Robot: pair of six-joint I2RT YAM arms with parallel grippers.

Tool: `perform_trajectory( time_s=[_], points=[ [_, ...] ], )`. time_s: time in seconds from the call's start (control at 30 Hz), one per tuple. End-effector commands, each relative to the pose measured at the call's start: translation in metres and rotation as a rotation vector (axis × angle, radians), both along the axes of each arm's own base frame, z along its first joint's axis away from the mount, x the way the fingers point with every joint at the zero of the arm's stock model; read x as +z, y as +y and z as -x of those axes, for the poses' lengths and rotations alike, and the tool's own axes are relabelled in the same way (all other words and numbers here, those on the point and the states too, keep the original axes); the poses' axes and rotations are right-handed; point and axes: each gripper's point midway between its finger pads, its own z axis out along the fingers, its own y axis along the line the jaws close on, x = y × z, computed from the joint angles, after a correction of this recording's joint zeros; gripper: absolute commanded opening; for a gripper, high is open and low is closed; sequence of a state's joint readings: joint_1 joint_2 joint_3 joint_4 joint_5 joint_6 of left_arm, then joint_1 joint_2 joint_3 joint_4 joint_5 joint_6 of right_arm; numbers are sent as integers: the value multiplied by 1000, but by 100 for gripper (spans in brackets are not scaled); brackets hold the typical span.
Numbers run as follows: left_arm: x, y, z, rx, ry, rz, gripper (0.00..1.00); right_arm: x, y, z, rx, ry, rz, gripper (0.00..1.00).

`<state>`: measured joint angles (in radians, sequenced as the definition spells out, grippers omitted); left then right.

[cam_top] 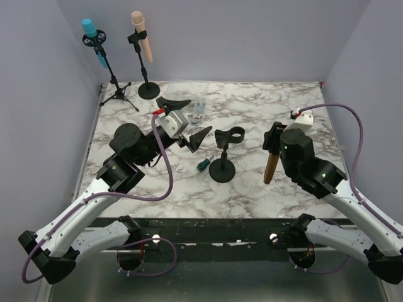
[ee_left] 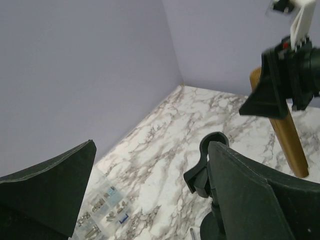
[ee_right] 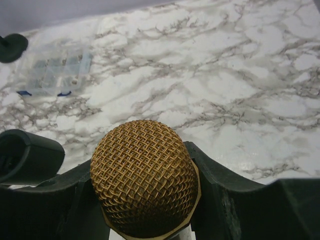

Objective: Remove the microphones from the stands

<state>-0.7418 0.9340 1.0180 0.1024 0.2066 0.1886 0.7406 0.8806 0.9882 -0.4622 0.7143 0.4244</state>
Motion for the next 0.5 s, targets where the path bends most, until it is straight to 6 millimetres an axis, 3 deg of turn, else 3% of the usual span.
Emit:
perform_trajectory(
  time_s=[0.0, 0.17, 0.3, 0.47],
  points=[
    [50, 28, 11, 78, -61, 72, 98, -53, 3, 11, -20, 203, 40, 1],
    [40, 56, 7, 208, -142, 87, 99, -86, 3, 2, -66, 283, 67, 1],
    [17, 83, -3, 357, -170, 102, 98, -115, 5, -23, -33, 366, -12, 1],
    [3, 93, -6, 428, -200, 93, 98, -158, 13, -58, 50, 500, -143, 1]
  ],
)
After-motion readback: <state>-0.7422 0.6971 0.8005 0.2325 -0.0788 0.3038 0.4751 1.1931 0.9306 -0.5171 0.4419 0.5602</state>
